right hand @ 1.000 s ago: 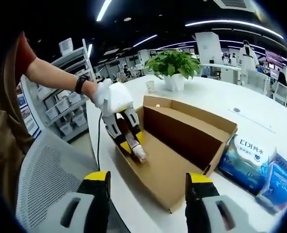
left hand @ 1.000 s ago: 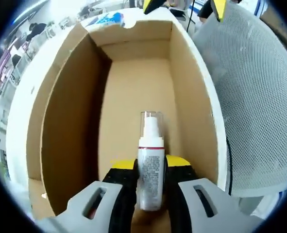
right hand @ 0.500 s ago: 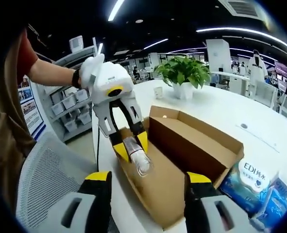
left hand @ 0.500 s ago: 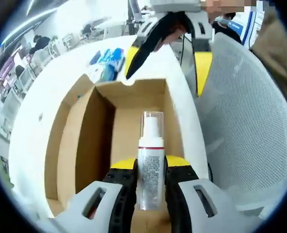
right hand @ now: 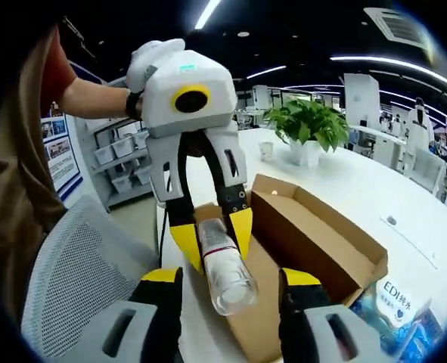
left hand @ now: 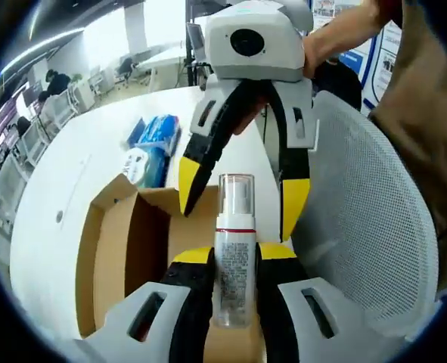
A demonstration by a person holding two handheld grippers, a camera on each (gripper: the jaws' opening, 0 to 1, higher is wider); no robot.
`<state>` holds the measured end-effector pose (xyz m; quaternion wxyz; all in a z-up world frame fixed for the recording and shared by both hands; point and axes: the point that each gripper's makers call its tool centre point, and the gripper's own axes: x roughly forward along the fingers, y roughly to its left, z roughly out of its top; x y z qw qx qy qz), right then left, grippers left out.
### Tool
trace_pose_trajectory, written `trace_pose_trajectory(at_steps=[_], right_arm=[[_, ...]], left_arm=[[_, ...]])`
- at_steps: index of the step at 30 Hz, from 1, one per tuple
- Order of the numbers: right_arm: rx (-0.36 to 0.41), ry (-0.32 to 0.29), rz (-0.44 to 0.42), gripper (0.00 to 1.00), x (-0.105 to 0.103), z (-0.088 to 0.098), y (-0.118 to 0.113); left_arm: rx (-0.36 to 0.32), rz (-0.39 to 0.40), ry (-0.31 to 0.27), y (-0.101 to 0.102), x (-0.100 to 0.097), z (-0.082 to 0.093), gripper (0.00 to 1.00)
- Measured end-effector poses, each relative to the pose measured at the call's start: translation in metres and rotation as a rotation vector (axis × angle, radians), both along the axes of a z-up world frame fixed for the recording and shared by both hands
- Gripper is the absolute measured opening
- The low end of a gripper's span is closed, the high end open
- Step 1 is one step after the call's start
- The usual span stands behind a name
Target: Operate the shoe box by opening the lid, removing the specified soft item, and placing it in the target area until the item is outside and the box remains undamaged.
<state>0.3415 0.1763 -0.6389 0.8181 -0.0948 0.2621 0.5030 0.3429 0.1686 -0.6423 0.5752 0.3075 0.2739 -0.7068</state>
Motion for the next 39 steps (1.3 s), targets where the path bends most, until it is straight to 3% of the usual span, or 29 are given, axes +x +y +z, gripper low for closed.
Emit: trace_pose_trajectory(at_steps=[2,15,28,39], right_arm=[[0.009,-0.008,0.011,0.36,-0.001,0.004,0.000],[0.017,0.004,0.151,0.21,-0.026,0.013,0.015],[0.019,-0.002,0.120,0.19,-0.028,0.016,0.011],[0.042,0.027,0.103,0.18,-0.030,0.017,0.009]], left_arm=[[0.005,-0.023,0.010,0.000,-0.005,0.002,0.19],[0.015,-0.097,0.023,0.002,-0.022,0.009,0.20],[-0.005,-0.091,0.038,0.001,-0.023,0.011,0.21],[-0.038,-0.070,0.065,0.000,-0.024,0.014,0.22]])
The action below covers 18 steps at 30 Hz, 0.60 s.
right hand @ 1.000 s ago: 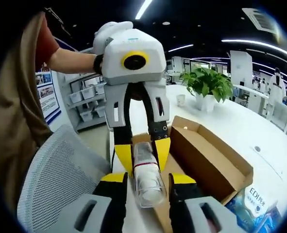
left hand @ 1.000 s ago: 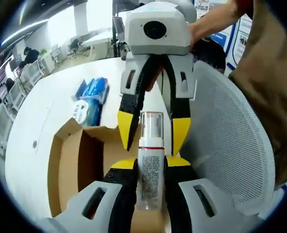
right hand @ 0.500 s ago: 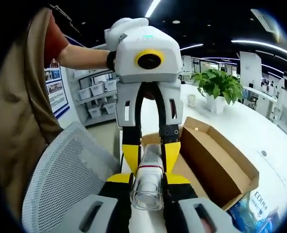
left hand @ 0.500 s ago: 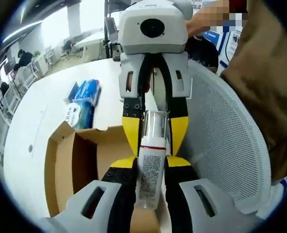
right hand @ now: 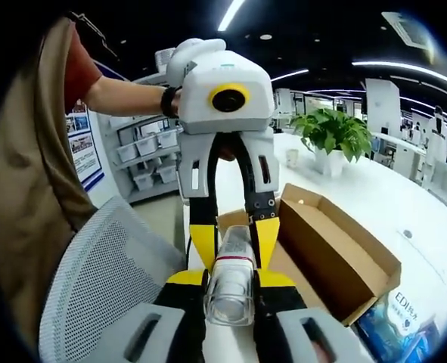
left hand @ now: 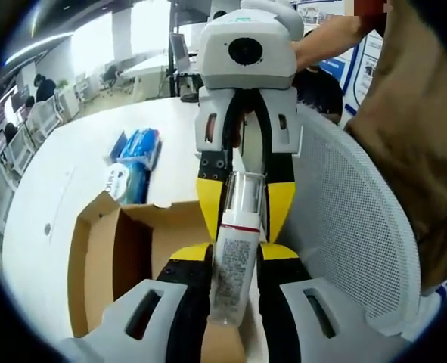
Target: Operate the shoe box by opening the lid, removing the specified soft item, and placing it in the target area until the item is outside and the box remains undamaged.
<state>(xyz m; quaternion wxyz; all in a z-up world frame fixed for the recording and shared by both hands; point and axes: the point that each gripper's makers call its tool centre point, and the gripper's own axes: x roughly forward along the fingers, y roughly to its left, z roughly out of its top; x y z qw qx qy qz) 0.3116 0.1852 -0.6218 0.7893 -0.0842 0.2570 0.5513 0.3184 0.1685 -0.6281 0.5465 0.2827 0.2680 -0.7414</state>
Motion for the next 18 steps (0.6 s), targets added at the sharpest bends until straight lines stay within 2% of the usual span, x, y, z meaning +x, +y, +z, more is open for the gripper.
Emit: trace_pose_trajectory(at_steps=[10,18], right_arm=[[-0.012,0.006,0.013,0.18,-0.004,-0.002,0.001],[-0.009,0.017,0.035,0.18,-0.009,-0.002,0.003]], left_arm=[[0.010,-0.017,0.008,0.001,-0.004,-0.001,0.21],[0.016,-0.038,0.042,0.002,-0.011,-0.001,0.21]])
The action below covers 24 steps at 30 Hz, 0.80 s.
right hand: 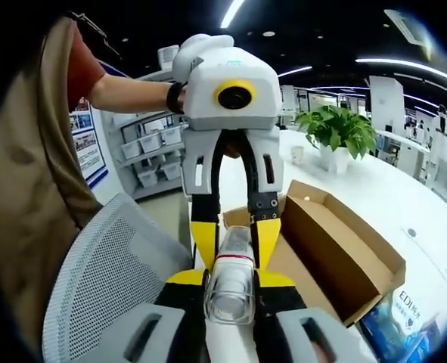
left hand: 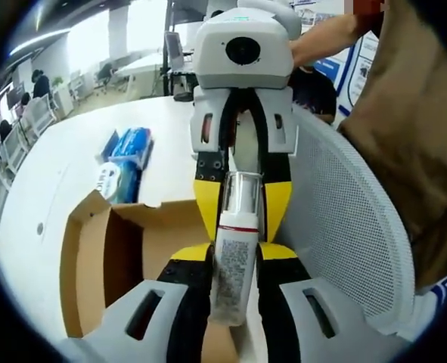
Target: Operate the shoe box by opening the lid, removing the specified soft item, and placing it in the target area until the item is outside and the box remains undamaged.
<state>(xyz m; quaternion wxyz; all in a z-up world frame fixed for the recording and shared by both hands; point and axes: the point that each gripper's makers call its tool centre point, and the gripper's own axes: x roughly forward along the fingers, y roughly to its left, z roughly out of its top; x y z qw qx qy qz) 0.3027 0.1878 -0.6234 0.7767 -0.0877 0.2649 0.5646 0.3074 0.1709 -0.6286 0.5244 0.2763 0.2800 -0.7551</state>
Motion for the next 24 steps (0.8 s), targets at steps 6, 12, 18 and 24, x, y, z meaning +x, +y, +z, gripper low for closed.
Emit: trace_pose_trajectory(at_steps=[6,12,18,24], right_arm=[[0.018,0.029,0.019,0.18,-0.0054,-0.0007,0.0037],[0.047,0.048,0.016,0.19,-0.0074,0.0001,0.0045],[0.073,0.064,0.007,0.19,-0.0084,0.0032,0.0032],[0.093,0.076,-0.001,0.20,-0.0076,0.0060,0.0022]], left_arm=[[0.018,-0.034,0.026,0.0030,-0.0066,-0.0005,0.20],[0.022,-0.039,0.041,0.0042,-0.0085,0.0000,0.20],[0.012,-0.034,0.053,0.0034,-0.0095,0.0018,0.20],[0.007,-0.031,0.057,0.0020,-0.0093,0.0050,0.20]])
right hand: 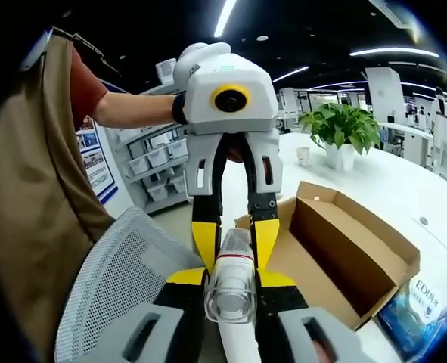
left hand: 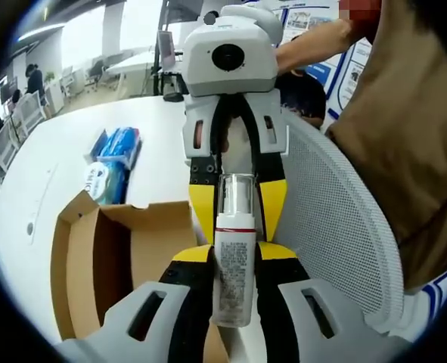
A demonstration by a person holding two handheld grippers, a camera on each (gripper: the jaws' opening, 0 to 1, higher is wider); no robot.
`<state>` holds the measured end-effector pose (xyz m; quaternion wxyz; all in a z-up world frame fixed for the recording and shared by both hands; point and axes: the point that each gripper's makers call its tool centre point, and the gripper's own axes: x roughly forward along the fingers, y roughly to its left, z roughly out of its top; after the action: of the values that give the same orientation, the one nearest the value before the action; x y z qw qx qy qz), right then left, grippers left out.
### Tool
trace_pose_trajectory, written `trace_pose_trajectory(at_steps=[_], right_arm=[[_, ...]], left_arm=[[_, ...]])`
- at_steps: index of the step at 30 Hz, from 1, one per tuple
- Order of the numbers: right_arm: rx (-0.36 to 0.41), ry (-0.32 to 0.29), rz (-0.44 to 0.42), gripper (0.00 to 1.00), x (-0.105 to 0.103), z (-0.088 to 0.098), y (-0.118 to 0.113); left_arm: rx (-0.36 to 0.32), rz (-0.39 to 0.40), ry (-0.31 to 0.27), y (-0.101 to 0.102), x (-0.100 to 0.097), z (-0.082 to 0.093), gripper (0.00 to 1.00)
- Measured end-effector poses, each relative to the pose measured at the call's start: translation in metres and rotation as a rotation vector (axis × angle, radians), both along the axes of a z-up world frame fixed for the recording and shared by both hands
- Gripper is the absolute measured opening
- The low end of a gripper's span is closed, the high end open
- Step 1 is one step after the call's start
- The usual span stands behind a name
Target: Operate the shoe box by opening the lid, removing the specified soft item, and placing it in the target area until the item is outside and the box remains undamaged.
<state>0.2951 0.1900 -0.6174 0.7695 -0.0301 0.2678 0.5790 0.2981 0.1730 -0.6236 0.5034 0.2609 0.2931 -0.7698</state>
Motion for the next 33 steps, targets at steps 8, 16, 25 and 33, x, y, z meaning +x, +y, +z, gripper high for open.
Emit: trace_pose_trajectory(at_steps=[8,16,25,33], right_arm=[[0.026,0.011,-0.013,0.18,0.001,0.005,-0.004],[0.039,0.018,-0.035,0.18,0.003,0.004,-0.001],[0.042,0.018,-0.044,0.17,0.006,0.010,-0.003],[0.015,0.047,-0.040,0.17,0.009,0.012,-0.010]], left_arm=[[0.004,0.003,0.007,0.002,0.001,0.000,0.19],[0.012,0.010,0.009,0.003,0.001,-0.001,0.19],[-0.010,0.044,0.029,0.000,0.003,-0.002,0.20],[-0.036,0.075,0.047,-0.008,0.003,-0.003,0.20]])
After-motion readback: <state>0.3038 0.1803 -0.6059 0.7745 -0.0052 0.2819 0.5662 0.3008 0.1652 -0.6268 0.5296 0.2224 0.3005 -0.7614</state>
